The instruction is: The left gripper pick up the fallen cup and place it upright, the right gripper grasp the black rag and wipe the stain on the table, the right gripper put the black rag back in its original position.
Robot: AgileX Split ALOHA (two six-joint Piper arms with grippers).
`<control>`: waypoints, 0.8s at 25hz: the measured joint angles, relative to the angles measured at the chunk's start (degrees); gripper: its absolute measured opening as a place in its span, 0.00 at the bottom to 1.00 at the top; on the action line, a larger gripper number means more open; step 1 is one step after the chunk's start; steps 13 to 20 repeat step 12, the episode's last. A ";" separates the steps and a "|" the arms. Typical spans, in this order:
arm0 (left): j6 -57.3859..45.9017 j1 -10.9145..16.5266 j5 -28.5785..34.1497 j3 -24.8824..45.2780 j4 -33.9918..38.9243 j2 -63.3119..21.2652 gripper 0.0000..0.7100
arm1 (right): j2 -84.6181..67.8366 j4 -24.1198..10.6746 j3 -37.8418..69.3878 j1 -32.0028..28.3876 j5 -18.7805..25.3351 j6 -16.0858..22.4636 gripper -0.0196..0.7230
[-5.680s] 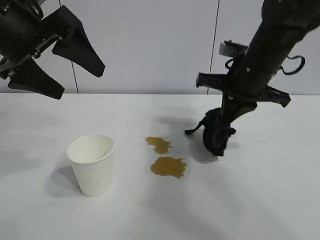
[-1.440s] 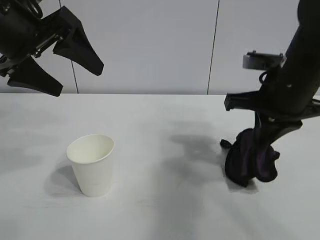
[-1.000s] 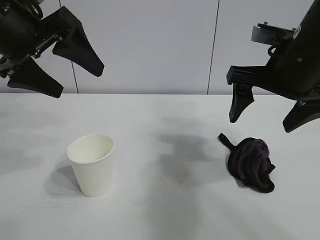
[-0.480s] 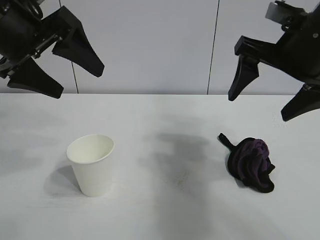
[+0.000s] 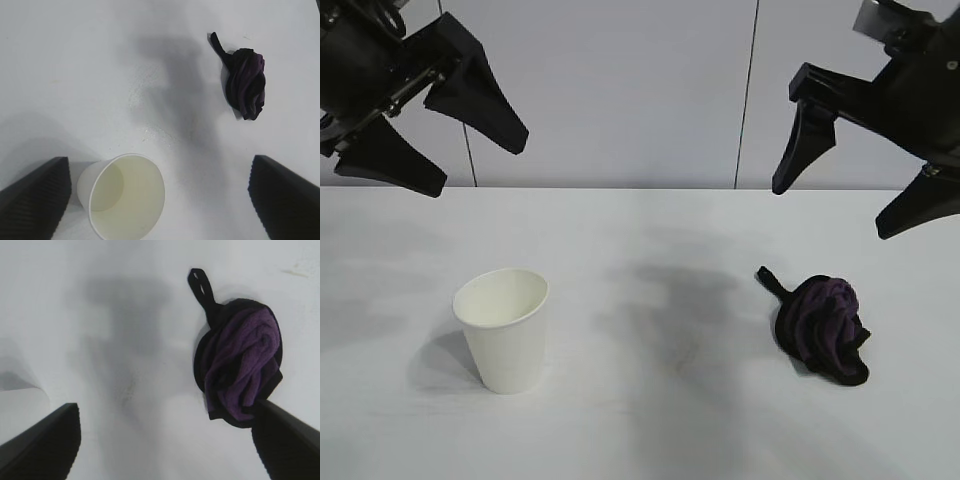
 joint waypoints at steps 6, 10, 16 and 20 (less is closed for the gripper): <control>0.00 0.00 0.00 0.00 0.00 0.00 0.98 | 0.00 0.26 -1.88 0.00 -0.14 0.00 0.89; 0.00 0.00 0.00 0.00 0.00 0.00 0.98 | 0.00 0.26 -1.88 0.00 -0.14 0.00 0.89; -0.05 0.00 0.00 0.00 0.00 0.00 0.98 | 0.00 0.26 -1.88 0.00 -0.19 0.00 0.89; -0.05 0.00 0.00 0.00 0.00 0.00 0.98 | 0.00 0.26 -1.88 0.00 -0.19 0.00 0.89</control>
